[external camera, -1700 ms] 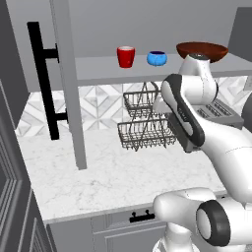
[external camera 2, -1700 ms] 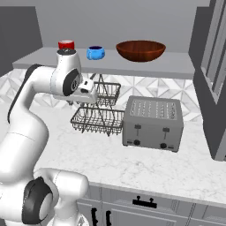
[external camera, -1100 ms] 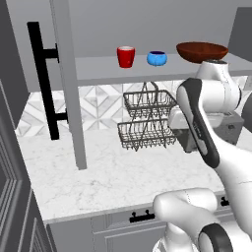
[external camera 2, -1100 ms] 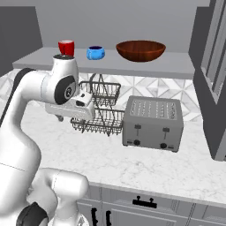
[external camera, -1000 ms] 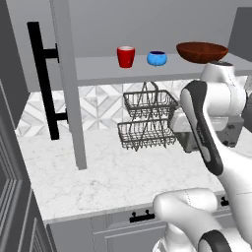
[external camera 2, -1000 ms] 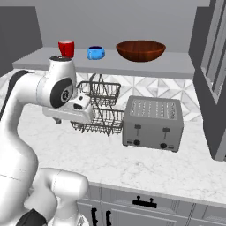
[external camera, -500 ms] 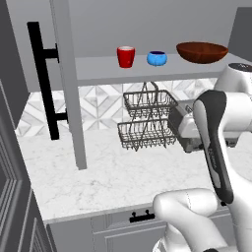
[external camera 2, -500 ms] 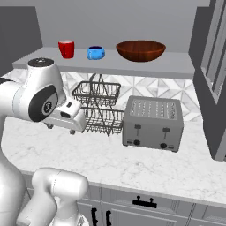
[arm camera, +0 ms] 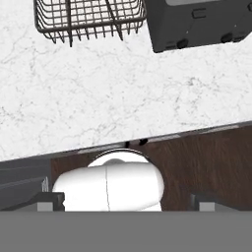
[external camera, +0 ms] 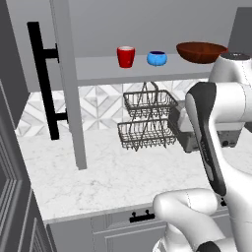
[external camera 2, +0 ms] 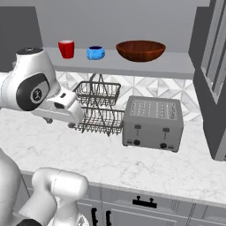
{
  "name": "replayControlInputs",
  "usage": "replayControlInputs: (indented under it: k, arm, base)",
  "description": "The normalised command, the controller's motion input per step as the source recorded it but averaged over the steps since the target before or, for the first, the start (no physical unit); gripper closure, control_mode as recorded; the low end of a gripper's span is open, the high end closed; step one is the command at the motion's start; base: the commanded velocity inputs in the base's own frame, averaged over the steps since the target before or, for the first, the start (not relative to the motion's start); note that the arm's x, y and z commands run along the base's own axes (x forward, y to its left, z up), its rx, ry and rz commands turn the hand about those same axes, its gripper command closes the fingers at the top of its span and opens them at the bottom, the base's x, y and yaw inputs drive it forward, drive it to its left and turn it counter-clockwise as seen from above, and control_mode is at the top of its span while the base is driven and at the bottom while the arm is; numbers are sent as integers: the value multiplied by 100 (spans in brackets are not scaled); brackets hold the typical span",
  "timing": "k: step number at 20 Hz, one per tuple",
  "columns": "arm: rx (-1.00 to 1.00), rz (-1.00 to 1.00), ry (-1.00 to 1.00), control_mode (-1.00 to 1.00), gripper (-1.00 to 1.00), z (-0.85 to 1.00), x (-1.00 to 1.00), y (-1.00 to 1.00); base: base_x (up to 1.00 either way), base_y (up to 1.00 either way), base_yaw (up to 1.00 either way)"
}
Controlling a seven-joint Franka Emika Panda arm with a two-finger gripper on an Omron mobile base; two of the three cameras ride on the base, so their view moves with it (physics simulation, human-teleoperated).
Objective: Gather all objects into one cabinet and sort the glasses and bowls to opposite sides.
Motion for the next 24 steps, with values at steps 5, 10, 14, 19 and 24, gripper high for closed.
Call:
replayControlInputs:
  k: [5,10,14,19,24]
  arm:
    - [0,0,-3,-100,-100,13,0,-4]
    - [0,0,-20,-100,-100,0,-26,-2]
    - [0,0,-16,-100,-100,0,-36,-3]
    - [0,0,1,100,-100,0,0,0]
    - [0,0,0,100,-100,0,0,0]
  base:
    - [0,0,0]
    - [0,0,0]
    - [0,0,0]
    - [0,0,0]
    - [-53,-5,0]
